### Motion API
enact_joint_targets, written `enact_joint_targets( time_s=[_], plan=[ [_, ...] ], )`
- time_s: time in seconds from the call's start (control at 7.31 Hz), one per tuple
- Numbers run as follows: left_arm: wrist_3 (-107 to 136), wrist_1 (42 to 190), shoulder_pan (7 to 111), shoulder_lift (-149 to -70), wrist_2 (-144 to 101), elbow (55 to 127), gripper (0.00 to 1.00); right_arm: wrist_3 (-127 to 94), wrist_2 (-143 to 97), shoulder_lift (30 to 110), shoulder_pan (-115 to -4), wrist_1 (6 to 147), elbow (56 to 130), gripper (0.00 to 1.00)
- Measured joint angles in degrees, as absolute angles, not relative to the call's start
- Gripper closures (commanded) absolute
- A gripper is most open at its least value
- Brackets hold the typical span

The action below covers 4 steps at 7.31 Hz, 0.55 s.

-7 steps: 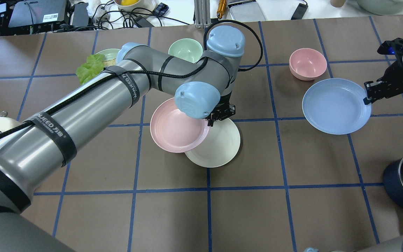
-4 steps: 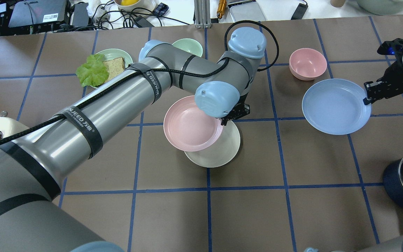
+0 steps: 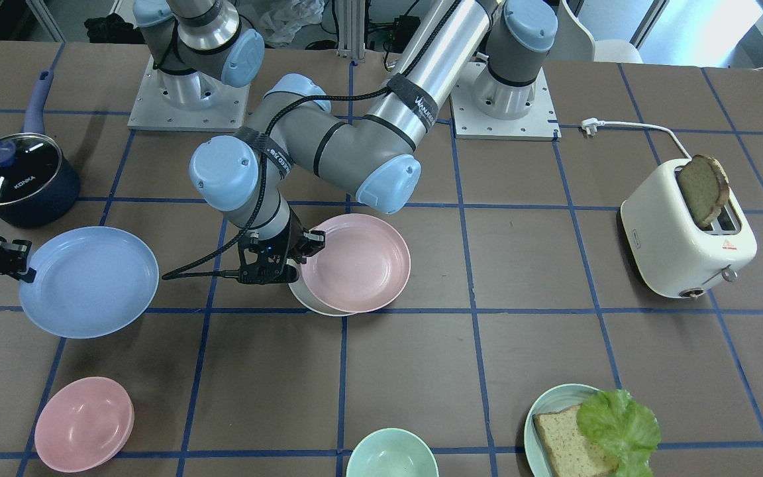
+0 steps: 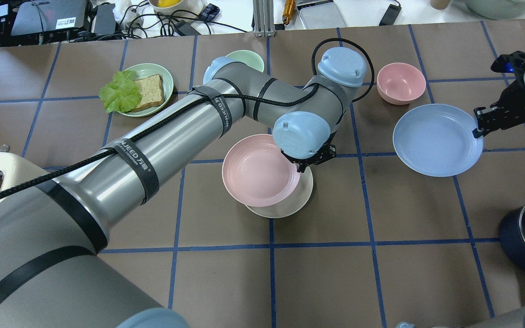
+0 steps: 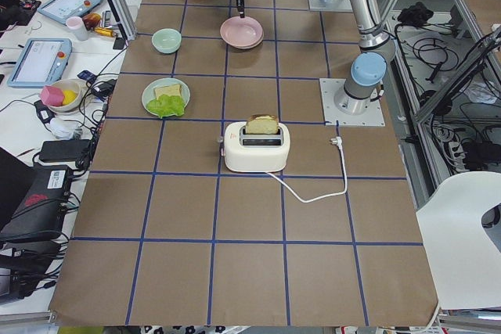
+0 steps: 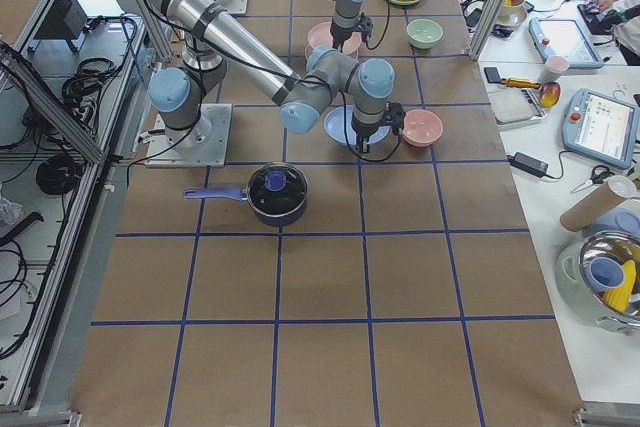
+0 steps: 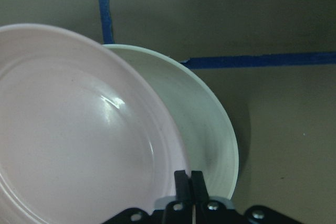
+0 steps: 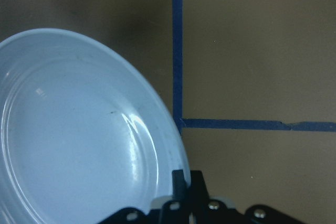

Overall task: Stack three plates with pink and blue
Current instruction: 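Lower the pink plate onto the cream plate and open the left gripper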

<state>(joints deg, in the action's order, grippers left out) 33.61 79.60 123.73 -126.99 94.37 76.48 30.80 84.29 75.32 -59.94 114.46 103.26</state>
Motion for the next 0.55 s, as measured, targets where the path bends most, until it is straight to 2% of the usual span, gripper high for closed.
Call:
enact_joint_targets(
  time_s=[0.55],
  plan=[
    [35.25,79.72,124.05,-128.05,94.1,75.71,1.0,30.79,84.45,75.32,-59.94,114.43,103.26,1.0]
  ],
)
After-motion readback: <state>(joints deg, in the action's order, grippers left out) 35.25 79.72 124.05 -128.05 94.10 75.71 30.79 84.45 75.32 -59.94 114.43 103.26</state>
